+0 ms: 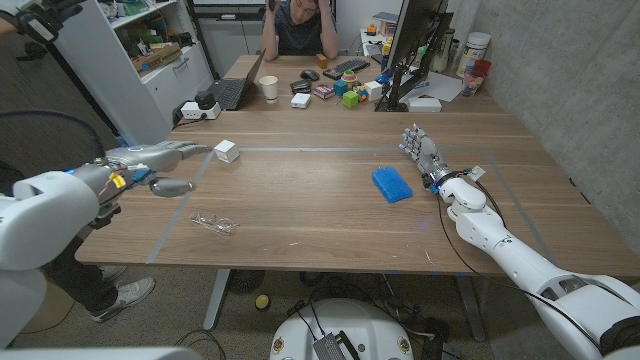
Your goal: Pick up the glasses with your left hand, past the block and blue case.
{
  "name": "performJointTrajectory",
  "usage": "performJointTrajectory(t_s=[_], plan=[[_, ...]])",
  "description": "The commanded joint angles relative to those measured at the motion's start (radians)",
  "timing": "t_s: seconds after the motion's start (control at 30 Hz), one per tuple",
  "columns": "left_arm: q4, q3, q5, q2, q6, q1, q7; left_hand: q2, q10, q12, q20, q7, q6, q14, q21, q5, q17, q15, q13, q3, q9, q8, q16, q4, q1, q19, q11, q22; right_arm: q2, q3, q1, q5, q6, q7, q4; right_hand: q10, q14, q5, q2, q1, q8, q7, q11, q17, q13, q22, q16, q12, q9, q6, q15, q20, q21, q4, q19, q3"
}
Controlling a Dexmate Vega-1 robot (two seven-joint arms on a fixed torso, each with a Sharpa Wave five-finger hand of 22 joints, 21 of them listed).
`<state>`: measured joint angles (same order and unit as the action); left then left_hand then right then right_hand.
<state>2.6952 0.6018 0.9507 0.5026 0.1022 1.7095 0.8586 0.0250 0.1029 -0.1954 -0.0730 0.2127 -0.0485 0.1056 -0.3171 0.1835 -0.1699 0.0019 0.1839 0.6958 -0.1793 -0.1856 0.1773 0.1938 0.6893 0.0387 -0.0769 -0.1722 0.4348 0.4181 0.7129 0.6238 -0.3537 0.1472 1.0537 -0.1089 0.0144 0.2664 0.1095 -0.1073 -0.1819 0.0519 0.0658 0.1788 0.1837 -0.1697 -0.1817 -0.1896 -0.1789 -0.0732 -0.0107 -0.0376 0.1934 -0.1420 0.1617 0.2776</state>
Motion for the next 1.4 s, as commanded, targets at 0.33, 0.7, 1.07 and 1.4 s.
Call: performJointTrajectory(t_s=[0.33, 0.7, 1.07, 1.4], plan=[[-0.098, -0.134, 0.252, 0.045, 0.007, -0.023, -0.001, -0.005, 0.024, 0.0, -0.008, 0.006, -0.028, 0.02, 0.019, -0.006, -0.005, 0.001, 0.005, -0.008, -0.005, -0.004, 0.002, -0.006, 0.059, -0.008, 0.001, -0.004, -0.02, 0.003, -0.014, -0.006, -0.027, 0.0, -0.04, -0.008, 0.002, 0.007, 0.001, 0.013, -0.01, 0.004, 0.001, 0.003, 0.005, -0.003, -0.008, -0.005, -0.006, -0.006, -0.006, 0.001, 0.003, 0.005, 0.012, 0.0], [-0.161, -0.184, 0.286, 0.082, 0.027, -0.033, -0.028, -0.007, 0.04, 0.002, -0.015, 0.004, -0.045, 0.024, 0.027, -0.005, -0.005, 0.001, 0.005, -0.014, -0.005, -0.003, 0.003, -0.009, 0.094, -0.005, 0.007, -0.006, -0.016, 0.002, -0.012, -0.012, -0.027, -0.01, -0.033, -0.01, 0.004, 0.008, 0.002, 0.013, -0.01, 0.005, -0.001, 0.003, 0.005, -0.002, -0.008, -0.006, -0.006, -0.007, -0.005, 0.0, 0.003, 0.006, 0.013, 0.0], [-0.178, -0.212, 0.313, 0.117, 0.048, -0.026, -0.023, -0.005, 0.042, -0.002, -0.015, 0.002, -0.049, 0.025, 0.034, -0.002, -0.006, 0.004, 0.005, -0.021, -0.006, -0.007, 0.004, -0.012, 0.13, 0.001, 0.011, -0.007, -0.022, 0.001, -0.02, -0.008, -0.036, -0.001, -0.054, -0.011, 0.004, 0.008, 0.002, 0.013, -0.011, 0.005, 0.0, 0.003, 0.005, -0.002, -0.008, -0.006, -0.006, -0.008, -0.004, 0.0, 0.003, 0.007, 0.014, 0.0], [-0.204, -0.24, 0.319, 0.147, 0.076, -0.027, -0.008, -0.014, 0.04, -0.006, 0.002, 0.005, -0.045, 0.025, 0.042, 0.004, -0.005, -0.001, 0.005, -0.037, -0.006, -0.012, 0.005, -0.014, 0.16, 0.003, 0.004, -0.008, -0.03, 0.003, -0.03, -0.009, -0.045, 0.008, -0.077, -0.011, 0.005, 0.009, 0.004, 0.012, -0.01, 0.005, -0.001, 0.003, 0.005, -0.002, -0.008, -0.006, -0.006, -0.008, -0.004, -0.001, 0.003, 0.008, 0.015, 0.002]])
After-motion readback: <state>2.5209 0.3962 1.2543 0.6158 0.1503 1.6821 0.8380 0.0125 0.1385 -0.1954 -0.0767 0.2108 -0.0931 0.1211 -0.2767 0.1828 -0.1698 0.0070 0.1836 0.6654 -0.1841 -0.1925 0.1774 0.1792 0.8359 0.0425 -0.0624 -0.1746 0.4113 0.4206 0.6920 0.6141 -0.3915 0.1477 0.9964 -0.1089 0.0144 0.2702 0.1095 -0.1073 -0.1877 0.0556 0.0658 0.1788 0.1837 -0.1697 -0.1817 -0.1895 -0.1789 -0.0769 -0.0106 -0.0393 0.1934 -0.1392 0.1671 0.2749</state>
